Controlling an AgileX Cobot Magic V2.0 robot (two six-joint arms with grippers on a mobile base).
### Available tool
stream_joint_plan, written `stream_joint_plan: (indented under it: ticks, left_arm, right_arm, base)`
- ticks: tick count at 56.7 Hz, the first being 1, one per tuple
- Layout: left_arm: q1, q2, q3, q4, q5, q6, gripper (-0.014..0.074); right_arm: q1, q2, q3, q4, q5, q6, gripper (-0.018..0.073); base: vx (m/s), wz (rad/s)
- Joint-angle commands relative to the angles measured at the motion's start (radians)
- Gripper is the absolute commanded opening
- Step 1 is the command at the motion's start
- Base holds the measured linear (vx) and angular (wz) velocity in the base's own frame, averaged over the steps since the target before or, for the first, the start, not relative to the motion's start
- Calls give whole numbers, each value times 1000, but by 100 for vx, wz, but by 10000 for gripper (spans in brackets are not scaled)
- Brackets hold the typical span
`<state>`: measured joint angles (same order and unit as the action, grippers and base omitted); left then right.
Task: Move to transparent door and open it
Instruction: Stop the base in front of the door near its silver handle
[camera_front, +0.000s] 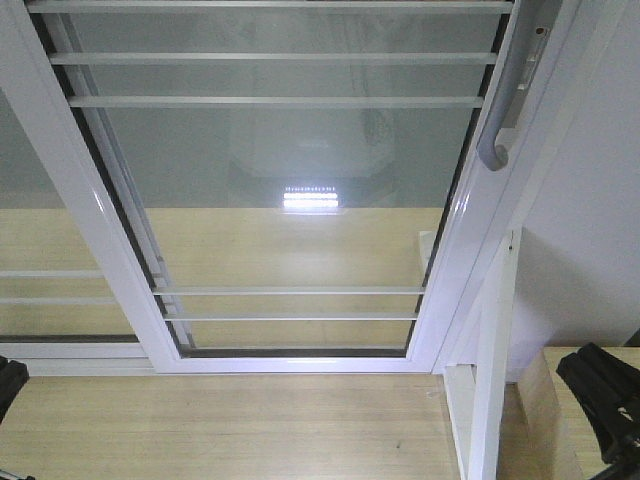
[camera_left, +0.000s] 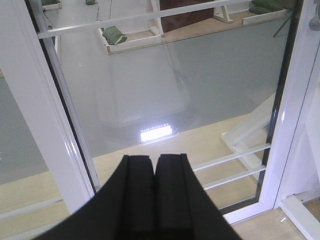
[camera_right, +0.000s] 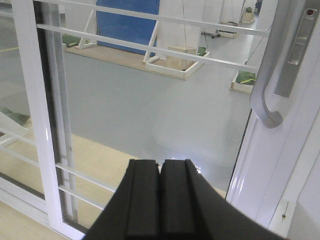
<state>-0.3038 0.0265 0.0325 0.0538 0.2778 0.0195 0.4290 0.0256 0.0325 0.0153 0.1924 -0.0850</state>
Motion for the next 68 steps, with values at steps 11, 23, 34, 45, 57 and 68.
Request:
stream_joint_plan:
  ticks: [11, 23, 34, 45, 57, 68]
  left_arm:
    - [-6, 19, 7, 118, -122, 1, 3]
    - [-6, 19, 7, 151, -242, 0, 3]
    - [-6, 19, 7, 70, -288, -93, 3]
    - [-6, 19, 7, -7, -381, -185, 3]
    - [-6, 19, 3, -9, -469, -189, 3]
    - [-6, 53, -3, -131, -499, -184, 3]
  right_arm:
    - [-2, 18, 1, -5, -82, -4, -1]
    - [-2, 20, 0, -5, -95, -4, -1]
    - [-2, 20, 0, -5, -109, -3, -1]
    - [-2, 20, 0, -5, -213, -3, -1]
    - [-2, 26, -19, 84, -299, 2, -1]
    - [-4, 200, -141, 183, -308, -137, -1]
  base:
    - [0, 0]
    - [0, 0]
    - [0, 0]
    - [0, 0]
    - [0, 0]
    - [0, 0]
